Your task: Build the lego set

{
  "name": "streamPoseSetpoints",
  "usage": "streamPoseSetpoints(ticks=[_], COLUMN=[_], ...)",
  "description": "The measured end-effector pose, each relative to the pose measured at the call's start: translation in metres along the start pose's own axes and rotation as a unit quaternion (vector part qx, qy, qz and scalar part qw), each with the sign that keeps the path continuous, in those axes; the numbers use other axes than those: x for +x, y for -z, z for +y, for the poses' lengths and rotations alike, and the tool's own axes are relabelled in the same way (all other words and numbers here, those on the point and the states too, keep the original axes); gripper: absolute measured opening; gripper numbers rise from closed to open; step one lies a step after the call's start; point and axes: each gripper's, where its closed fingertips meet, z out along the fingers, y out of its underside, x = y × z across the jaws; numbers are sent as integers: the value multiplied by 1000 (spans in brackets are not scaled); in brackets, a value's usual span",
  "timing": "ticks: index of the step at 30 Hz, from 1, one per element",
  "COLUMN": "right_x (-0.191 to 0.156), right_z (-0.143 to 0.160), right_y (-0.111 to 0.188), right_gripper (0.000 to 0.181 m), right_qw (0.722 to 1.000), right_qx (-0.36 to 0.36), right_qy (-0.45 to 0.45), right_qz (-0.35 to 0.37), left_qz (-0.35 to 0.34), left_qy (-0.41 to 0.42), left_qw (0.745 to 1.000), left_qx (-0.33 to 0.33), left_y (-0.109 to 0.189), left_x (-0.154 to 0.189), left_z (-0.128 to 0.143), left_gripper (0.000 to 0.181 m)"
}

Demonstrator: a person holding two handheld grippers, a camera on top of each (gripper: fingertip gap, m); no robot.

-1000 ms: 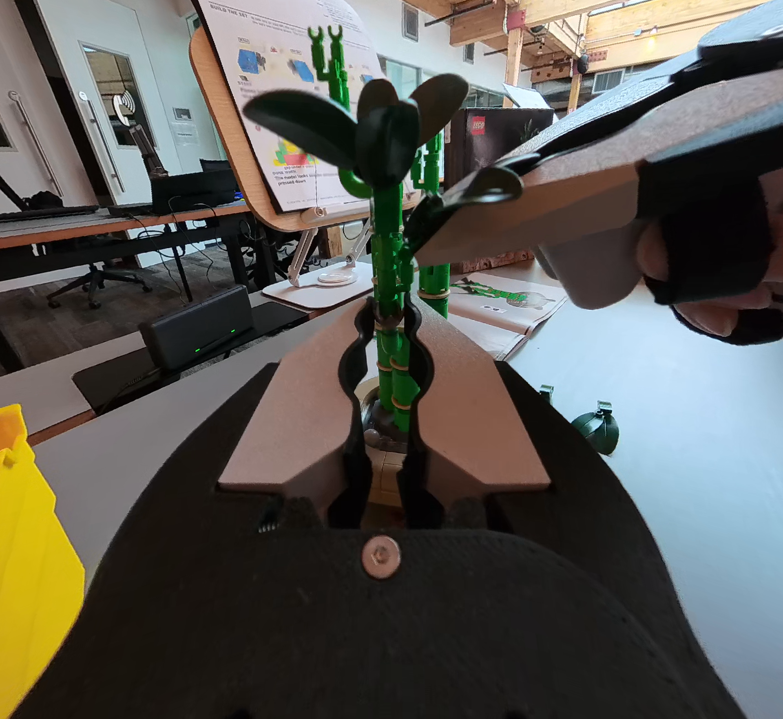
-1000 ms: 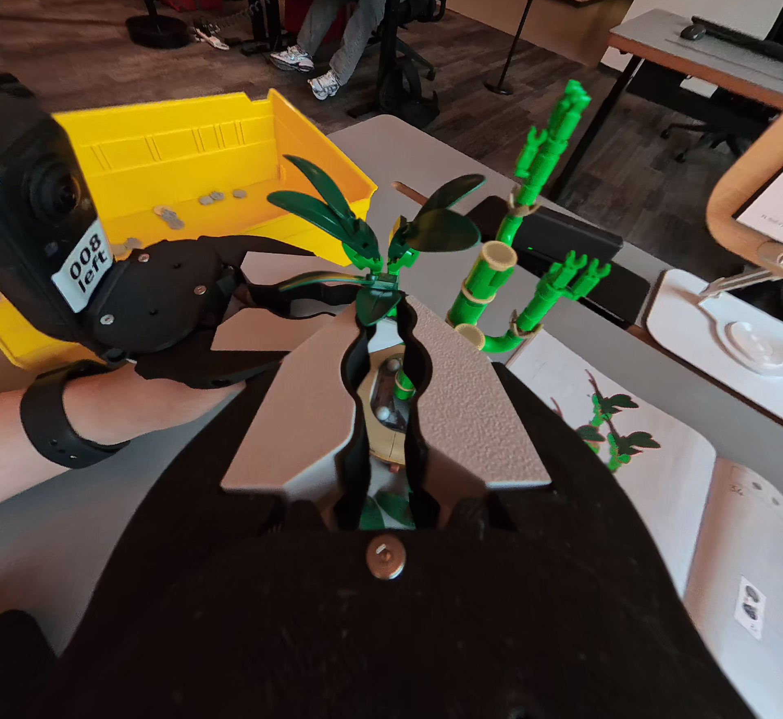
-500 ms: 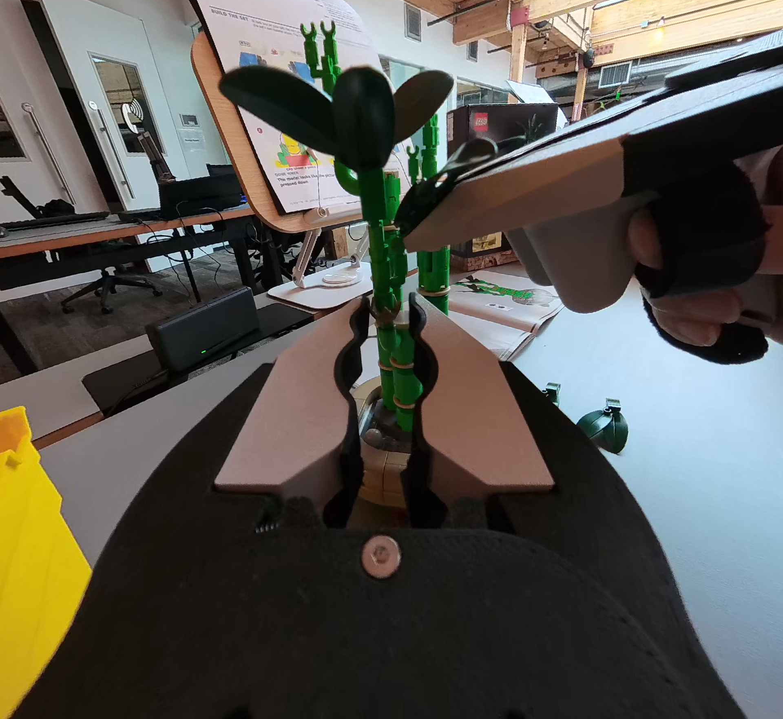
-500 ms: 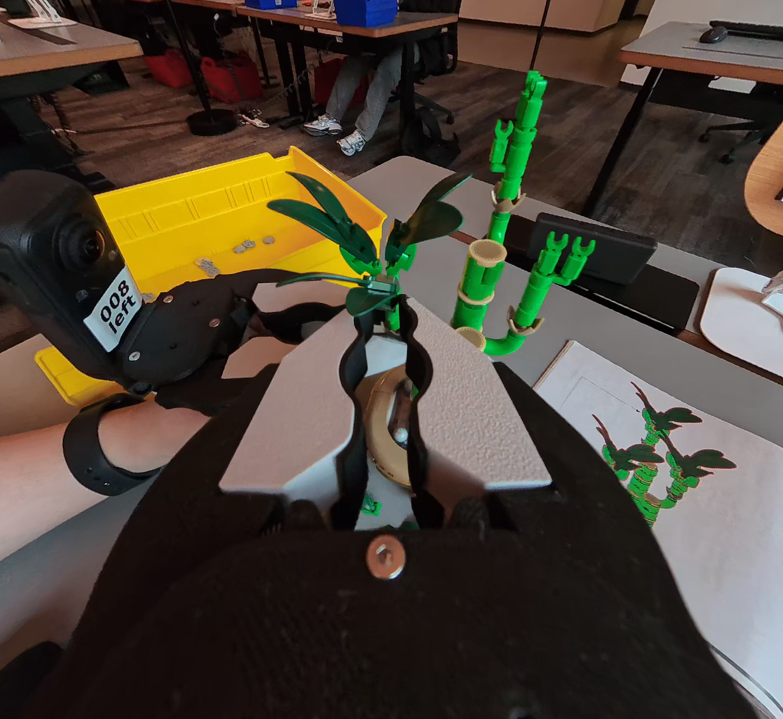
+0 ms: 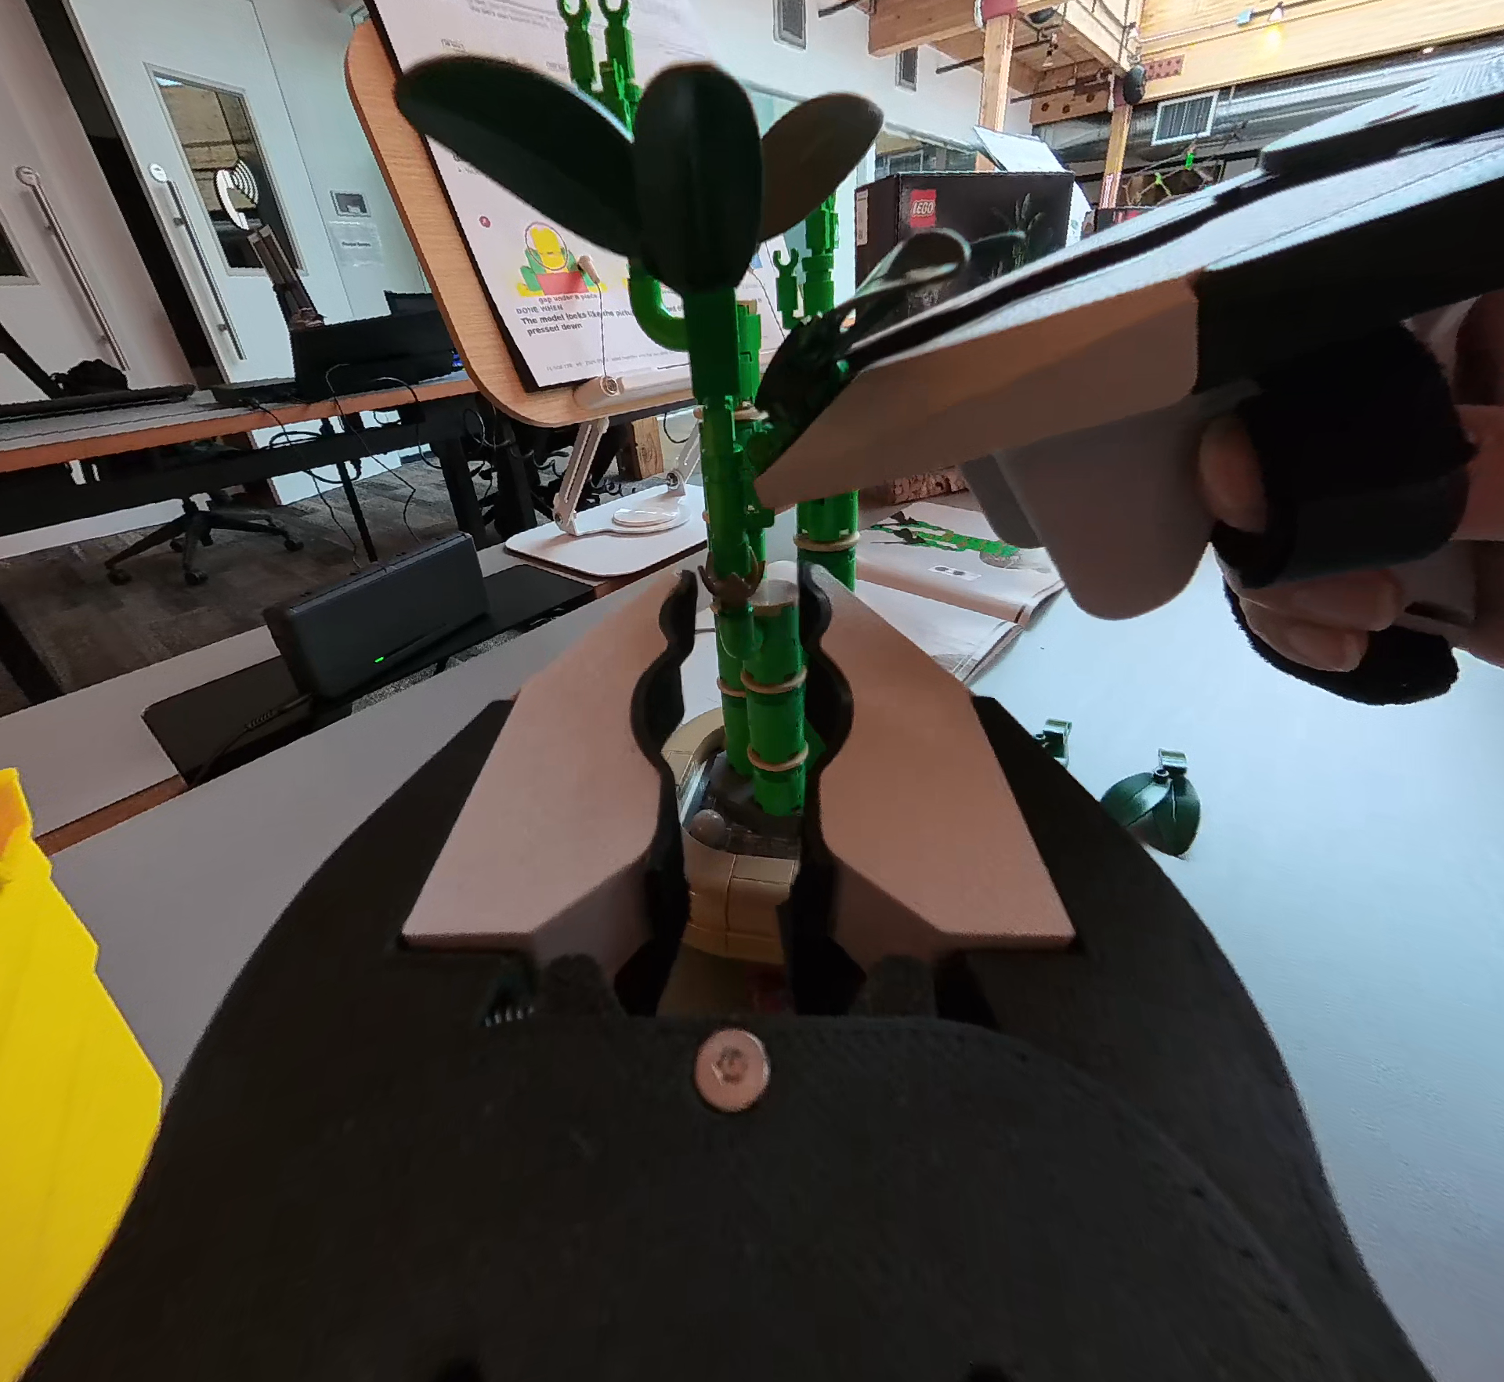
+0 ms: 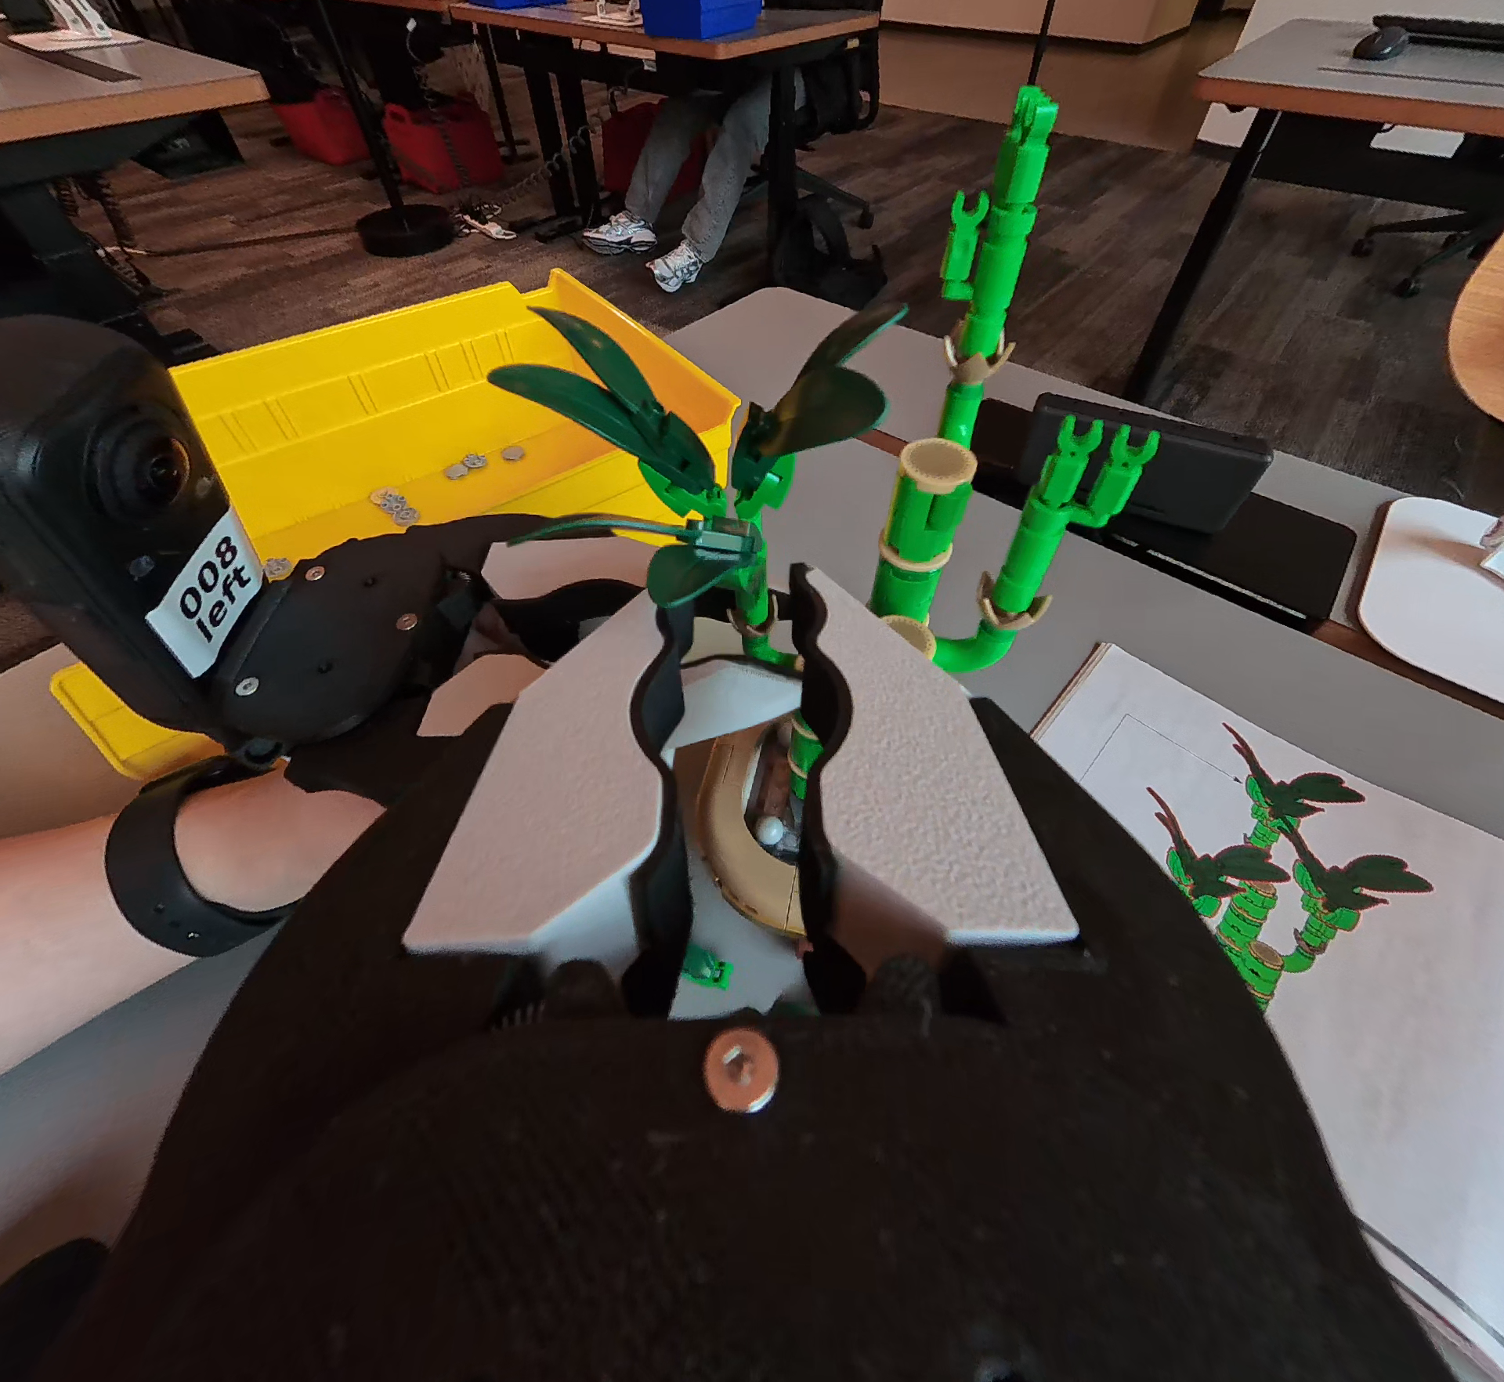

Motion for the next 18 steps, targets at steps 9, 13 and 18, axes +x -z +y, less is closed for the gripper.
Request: streamPoseSetpoints(ticks=[9,13,18], right_x=[3,16,51], right_z=[1,-1,59], right_y=[11,38,52], right_gripper=[32,39,55], right_qw=[1000,999,997], right_qx=[8,35,-46], right_qy=[6,27,52], right_qz=[5,32,45], left_qz=[-5,-20,-7], left_qy=[33,47,85], left_qw=[998,995,989], left_qx=[-49,-80,-123], left_y=[2,7,12], left_x=[-3,-7,2], left_z=[22,31,46], left_gripper=[49,59,71])
